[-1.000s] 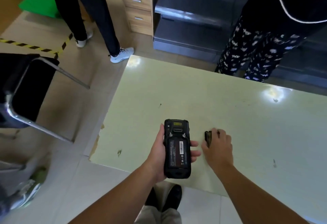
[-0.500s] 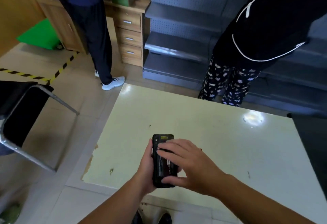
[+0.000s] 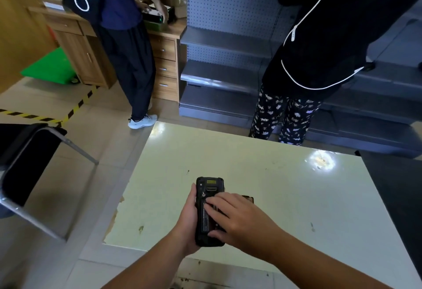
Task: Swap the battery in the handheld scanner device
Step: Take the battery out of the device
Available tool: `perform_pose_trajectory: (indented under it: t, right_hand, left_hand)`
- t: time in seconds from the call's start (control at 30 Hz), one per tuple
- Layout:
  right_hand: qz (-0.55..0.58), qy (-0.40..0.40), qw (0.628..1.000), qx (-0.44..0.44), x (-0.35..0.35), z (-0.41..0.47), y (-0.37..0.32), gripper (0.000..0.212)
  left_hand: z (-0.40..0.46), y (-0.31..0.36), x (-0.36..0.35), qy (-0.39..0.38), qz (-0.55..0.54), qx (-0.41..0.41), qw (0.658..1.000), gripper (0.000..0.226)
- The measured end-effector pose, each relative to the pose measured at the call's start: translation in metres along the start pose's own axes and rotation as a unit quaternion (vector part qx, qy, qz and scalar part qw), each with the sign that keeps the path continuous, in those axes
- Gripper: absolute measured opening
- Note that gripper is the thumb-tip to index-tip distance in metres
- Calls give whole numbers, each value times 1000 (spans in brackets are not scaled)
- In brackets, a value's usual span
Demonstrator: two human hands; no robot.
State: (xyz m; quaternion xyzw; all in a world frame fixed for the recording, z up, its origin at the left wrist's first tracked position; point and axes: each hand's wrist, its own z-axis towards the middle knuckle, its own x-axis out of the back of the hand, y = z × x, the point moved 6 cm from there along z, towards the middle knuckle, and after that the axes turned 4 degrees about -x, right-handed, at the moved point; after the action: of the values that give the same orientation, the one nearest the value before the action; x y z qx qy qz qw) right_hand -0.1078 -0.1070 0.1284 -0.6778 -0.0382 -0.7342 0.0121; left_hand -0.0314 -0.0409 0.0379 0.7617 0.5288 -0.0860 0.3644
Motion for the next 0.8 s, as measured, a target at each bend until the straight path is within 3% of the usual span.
perform_pose_trajectory:
  t: [0.3,0.5,0.57,0.67,0.8]
  right_hand:
    - [-89,47,994,34,1,-15,-11,50]
    - [25,97,993,-55,14,-11,10,33]
    - [90,80,987,-110,12,-9,12,41]
    - [203,23,948,-245,1,-6,8,50]
    - [314,-24,842,-438,-7,1,14,40]
  left_hand:
    - [-3,-2,-7,-10,-10,15,1000,83]
    - [6,-13,-4,-12,-46,-2,999,83]
    - [7,-16,-3,-20,-50,-6,999,81]
    - [17,-19,3,-4,-42,-1,999,84]
    - [30,-18,2,-4,-15,10,1000,87]
